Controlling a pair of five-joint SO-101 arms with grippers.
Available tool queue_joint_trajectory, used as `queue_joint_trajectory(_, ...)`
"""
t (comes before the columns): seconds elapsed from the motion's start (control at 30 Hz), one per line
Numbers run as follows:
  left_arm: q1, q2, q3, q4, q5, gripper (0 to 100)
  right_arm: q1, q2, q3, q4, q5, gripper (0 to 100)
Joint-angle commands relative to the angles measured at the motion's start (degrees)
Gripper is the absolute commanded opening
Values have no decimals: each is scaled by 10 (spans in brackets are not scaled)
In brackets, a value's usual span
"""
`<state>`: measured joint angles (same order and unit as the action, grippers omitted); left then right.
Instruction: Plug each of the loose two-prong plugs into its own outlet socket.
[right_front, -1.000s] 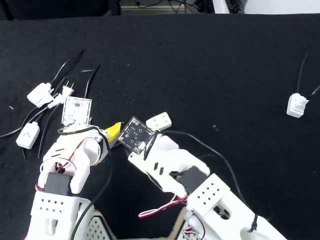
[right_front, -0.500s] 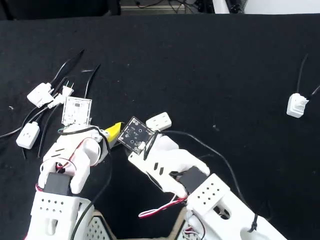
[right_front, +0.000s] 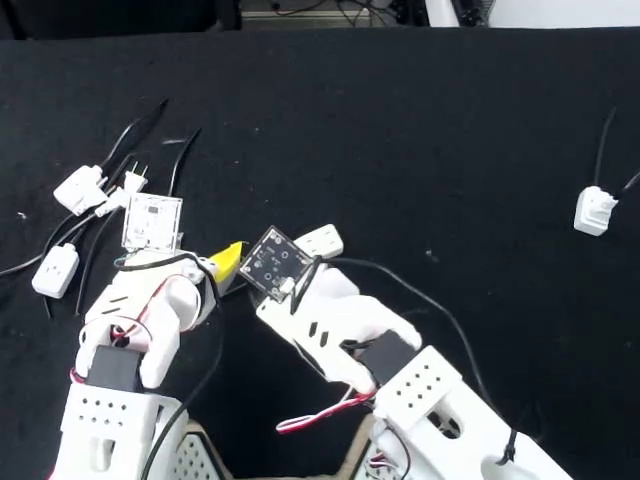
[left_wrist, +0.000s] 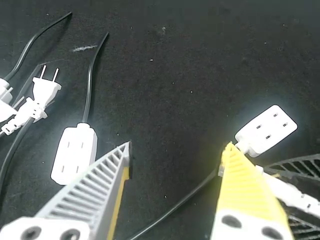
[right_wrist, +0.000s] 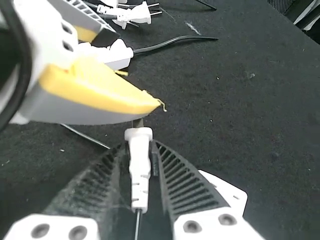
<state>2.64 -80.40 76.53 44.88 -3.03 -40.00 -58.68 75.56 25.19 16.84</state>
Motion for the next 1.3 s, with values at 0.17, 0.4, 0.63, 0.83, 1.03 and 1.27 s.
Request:
queue_joint_trajectory(0.17,6,6,-1,2,-7,285,25,-28,-55,-7,-9,10)
queue_joint_trajectory(0.4,7,6,1,2,-7,285,25,-28,-56,-9,-9,10)
queue_joint_trajectory(0.63,6,3,7,-2,-7,285,25,-28,-56,-9,-9,10)
queue_joint_trajectory(0.83,-3,2,2,0,-4,285,27,-24,-52,0,-9,10)
queue_joint_trajectory(1.03,-49,1,-11,-7,12,285,79,-23,-89,79,-4,10)
queue_joint_trajectory(1.27,-51,1,-7,-4,26,285,149,-8,-171,182,-4,10)
